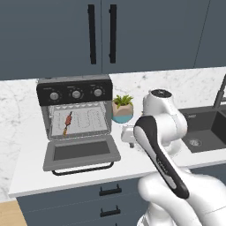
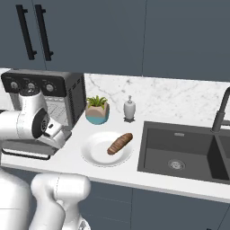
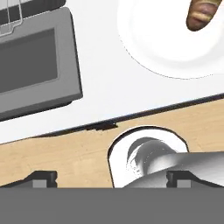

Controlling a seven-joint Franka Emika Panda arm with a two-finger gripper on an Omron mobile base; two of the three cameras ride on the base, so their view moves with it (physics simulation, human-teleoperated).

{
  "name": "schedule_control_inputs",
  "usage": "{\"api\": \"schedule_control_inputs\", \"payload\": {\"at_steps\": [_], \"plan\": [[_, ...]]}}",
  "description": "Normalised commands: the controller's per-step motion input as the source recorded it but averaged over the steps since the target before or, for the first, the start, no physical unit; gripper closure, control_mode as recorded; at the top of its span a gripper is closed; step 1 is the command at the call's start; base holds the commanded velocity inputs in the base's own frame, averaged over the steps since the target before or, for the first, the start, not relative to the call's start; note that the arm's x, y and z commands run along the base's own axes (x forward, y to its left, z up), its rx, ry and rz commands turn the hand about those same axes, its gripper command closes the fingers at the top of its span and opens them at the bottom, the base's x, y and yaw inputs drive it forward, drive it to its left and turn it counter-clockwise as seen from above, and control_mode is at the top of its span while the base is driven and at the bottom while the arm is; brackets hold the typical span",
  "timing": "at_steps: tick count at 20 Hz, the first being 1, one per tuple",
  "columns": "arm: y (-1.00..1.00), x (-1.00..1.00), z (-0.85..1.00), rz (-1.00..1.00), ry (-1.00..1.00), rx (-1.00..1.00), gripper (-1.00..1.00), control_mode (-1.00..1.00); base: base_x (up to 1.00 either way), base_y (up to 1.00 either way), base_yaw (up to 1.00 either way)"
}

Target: Pick up the kebab skewer and baguette bread, and place them inside the toaster oven. Close the toaster oven door and start by setting the timer.

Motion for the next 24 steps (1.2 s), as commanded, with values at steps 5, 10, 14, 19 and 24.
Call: {"api": "schedule_control_inputs", "payload": {"at_steps": [5,10,14,19,24], "plan": [[-1.00,0.00,0.05,-0.18,0.05,-0.05,-1.00,-1.00,0.00,0.00,0.00],[-1.00,0.29,0.00,-0.18,0.16,-0.10,-1.00,-1.00,0.00,0.00,0.00],[-0.88,0.64,0.00,-0.11,0.13,-0.04,-1.00,-1.00,0.00,0.00,0.00],[-0.12,0.57,-0.01,-0.08,0.02,0.00,-1.00,-1.00,0.00,0.00,0.00],[0.00,0.42,-0.27,-0.09,0.00,0.00,-1.00,-1.00,0.00,0.00,0.00]]}}
